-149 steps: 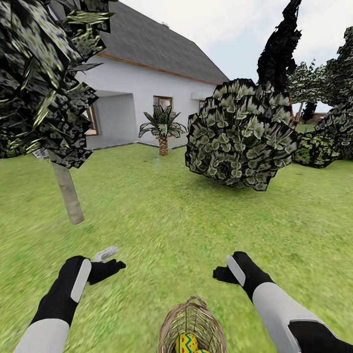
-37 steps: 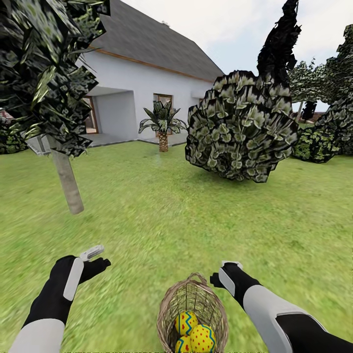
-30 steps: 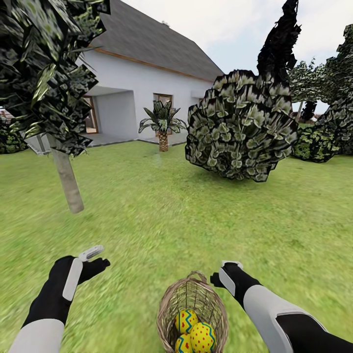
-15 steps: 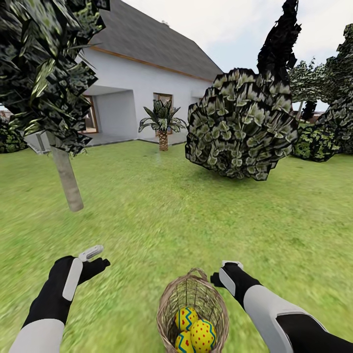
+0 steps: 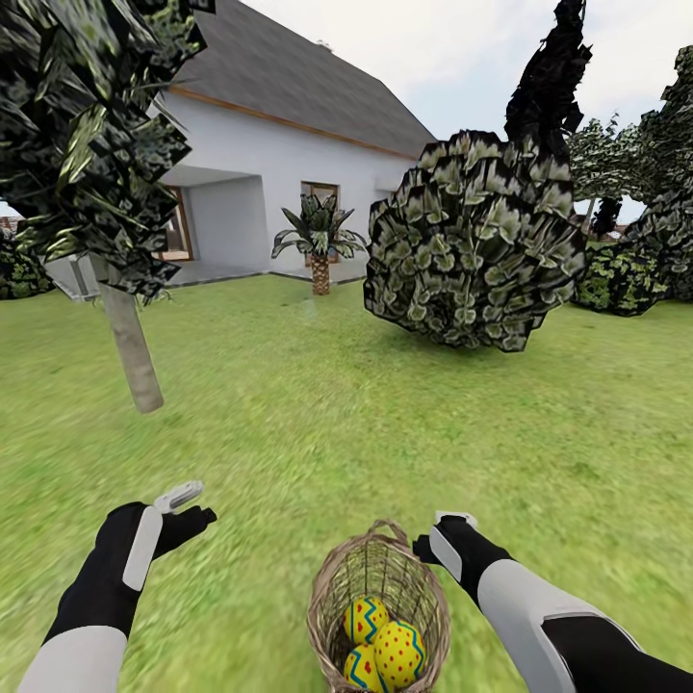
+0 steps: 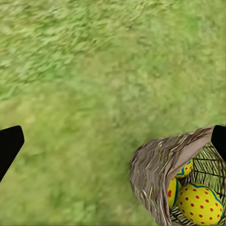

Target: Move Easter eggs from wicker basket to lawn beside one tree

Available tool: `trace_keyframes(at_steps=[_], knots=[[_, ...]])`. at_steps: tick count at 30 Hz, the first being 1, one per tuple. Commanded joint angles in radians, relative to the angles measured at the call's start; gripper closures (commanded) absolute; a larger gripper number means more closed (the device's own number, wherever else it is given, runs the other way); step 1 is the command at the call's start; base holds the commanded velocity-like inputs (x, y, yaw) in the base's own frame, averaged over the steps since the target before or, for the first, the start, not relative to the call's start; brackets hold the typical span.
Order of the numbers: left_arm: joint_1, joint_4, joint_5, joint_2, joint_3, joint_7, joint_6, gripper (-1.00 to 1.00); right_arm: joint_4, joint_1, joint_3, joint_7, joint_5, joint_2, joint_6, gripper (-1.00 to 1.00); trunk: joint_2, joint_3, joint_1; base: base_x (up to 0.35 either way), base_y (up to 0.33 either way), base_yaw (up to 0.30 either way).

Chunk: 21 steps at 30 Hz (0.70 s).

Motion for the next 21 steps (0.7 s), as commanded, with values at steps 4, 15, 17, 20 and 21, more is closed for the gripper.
trace_keyframes(at_steps=[4,15,17,20,21], knots=[[-0.001,-0.001,0.011,0.0,0.001,0.009,0.005,-1.0,-0.002,0.0,0.004,-0.007,-0.01,0.0,0.003,-1.0,-0.029,-0.014,0.015,0.0,0.0,0.0],[-0.001,0.0,0.011,0.0,0.001,0.009,0.005,-1.0,-0.002,0.0,0.004,-0.007,-0.01,0.003,0.0,-1.0,-0.106,-0.048,0.058,0.0,0.0,0.0],[-0.001,0.0,0.011,0.0,0.001,0.009,0.005,-1.0,-0.002,0.0,0.004,-0.007,-0.01,0.002,0.0,-1.0,-0.12,-0.054,0.065,0.0,0.0,0.0],[-0.001,0.0,0.011,0.0,0.001,0.009,0.005,-1.0,-0.002,0.0,0.004,-0.007,-0.01,0.002,0.0,-1.0,-0.141,-0.064,0.077,0.0,0.0,0.0],[-0.001,0.0,0.011,0.0,0.001,0.009,0.004,-1.0,-0.002,0.0,0.004,-0.007,-0.01,0.002,0.0,-1.0,-0.148,-0.067,0.081,0.0,0.0,0.0]])
